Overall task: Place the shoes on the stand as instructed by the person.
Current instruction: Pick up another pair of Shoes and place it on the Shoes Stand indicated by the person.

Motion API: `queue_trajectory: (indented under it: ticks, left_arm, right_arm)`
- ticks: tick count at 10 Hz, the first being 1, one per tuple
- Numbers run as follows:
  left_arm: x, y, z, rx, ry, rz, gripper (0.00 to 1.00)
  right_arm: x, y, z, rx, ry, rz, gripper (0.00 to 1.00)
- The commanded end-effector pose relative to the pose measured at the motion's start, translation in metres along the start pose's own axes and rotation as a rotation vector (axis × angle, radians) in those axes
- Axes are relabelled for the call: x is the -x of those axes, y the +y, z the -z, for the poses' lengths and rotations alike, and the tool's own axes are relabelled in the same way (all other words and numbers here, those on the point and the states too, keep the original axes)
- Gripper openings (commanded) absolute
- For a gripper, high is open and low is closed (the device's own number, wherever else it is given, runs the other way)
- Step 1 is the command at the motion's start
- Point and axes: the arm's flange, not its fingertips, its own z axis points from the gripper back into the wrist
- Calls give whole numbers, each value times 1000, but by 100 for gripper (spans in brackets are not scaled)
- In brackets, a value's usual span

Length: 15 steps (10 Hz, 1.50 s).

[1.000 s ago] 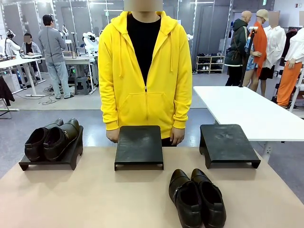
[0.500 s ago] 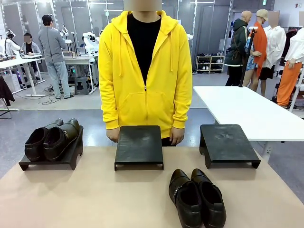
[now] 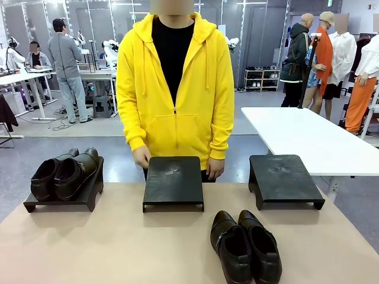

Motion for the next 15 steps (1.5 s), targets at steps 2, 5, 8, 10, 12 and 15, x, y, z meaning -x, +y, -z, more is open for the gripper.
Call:
queue_trajectory:
  ticks: [2,5,8,10,12,15]
  left_arm:
    - [3,-4,4,-4,-16,23,96]
    - [3,-4,4,-4,-16,23,96]
    - [3,-4,4,-4,-16,23,96]
    - [3,-4,4,-4,-16,23,96]
    - [3,-4,4,-4,-16,23,96]
    - [3,-4,4,-4,-16,23,96]
  right_arm:
    - [-1,1,-2,-11,-4,-12,100]
    - [-1,1,-2,-11,-4,-12,100]
    - [-1,1,-2,-11,-4,-12,100]
    - [-1,1,-2,-11,-4,-12,100]
    - [-1,1,-2,-11,-4,-12,100]
    - [0,0,0,0,0,0,100]
